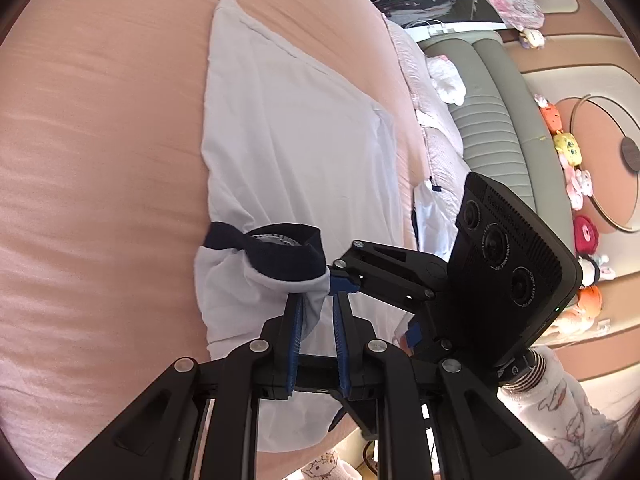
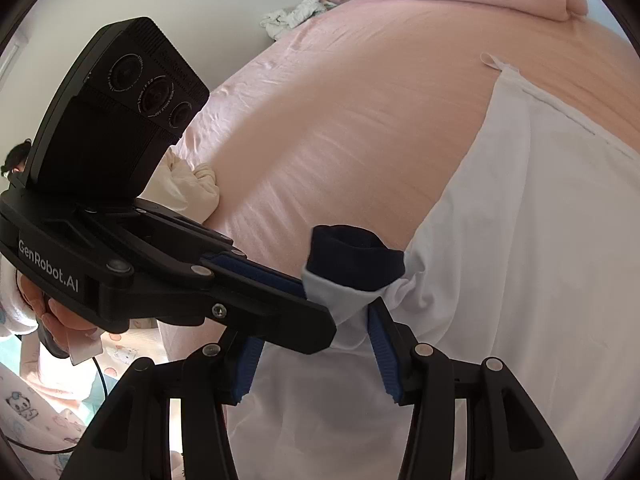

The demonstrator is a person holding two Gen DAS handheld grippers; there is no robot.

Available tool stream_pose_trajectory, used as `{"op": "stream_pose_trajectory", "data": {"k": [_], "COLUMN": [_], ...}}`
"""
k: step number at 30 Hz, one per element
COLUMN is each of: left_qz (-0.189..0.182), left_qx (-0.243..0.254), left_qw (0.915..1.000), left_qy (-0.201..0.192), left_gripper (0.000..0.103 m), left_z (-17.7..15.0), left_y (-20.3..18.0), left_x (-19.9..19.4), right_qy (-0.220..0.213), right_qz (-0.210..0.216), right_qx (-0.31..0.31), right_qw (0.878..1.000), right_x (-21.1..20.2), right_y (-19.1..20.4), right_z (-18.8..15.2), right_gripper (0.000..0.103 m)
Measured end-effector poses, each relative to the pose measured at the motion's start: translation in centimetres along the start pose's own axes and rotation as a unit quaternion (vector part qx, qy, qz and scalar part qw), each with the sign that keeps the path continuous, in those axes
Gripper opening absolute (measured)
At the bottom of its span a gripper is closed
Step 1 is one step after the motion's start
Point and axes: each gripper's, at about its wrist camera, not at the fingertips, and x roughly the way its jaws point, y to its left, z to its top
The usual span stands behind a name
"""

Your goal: Fold clothes

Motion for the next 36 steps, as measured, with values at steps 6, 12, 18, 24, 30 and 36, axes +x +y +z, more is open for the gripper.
{"op": "stream_pose_trajectory", "data": {"k": [6,12,18,24,30,36], "left_qz": [-0.004,0.005,0.047,0.05,0.045,0.064], "left_qx": [-0.002,-0.002,-0.051,-0.097,-0.135,-0.155], "left_qw": [0.9997,0.9996,0.9951,0.992,0.9884,0.9834], "left_qy": [0.023,0.027,0.071,0.063,0.053,0.069], "left_gripper": [0.013,0.014,0.054,0.061,0.061,0.061], "left_z": [-0.1,-0.5,-0.7,-0.8,1.1,2.8], "left_y": [-0.2,-0.3,0.8,3.2,4.6,5.2], "left_x": [1.5,0.6,0.1,-0.5,-1.0,0.1], "right_qy": [0.014,0.032,0.035,0.039,0.043,0.043], "right_qz": [-0.025,-0.028,-0.015,-0.006,0.0,-0.001], "right_qx": [-0.008,0.019,0.058,0.077,0.089,0.091], "right_qw": [1.0,0.999,0.998,0.996,0.995,0.995], "right_x": [0.5,0.9,0.4,0.0,1.7,1.8], "right_y": [0.8,-0.6,-2.6,-2.4,-2.2,-2.3], "right_z": [0.1,-0.8,-1.3,-2.9,-3.9,-4.1], "right_gripper": [0.041,0.021,0.02,0.02,0.02,0.02]}}
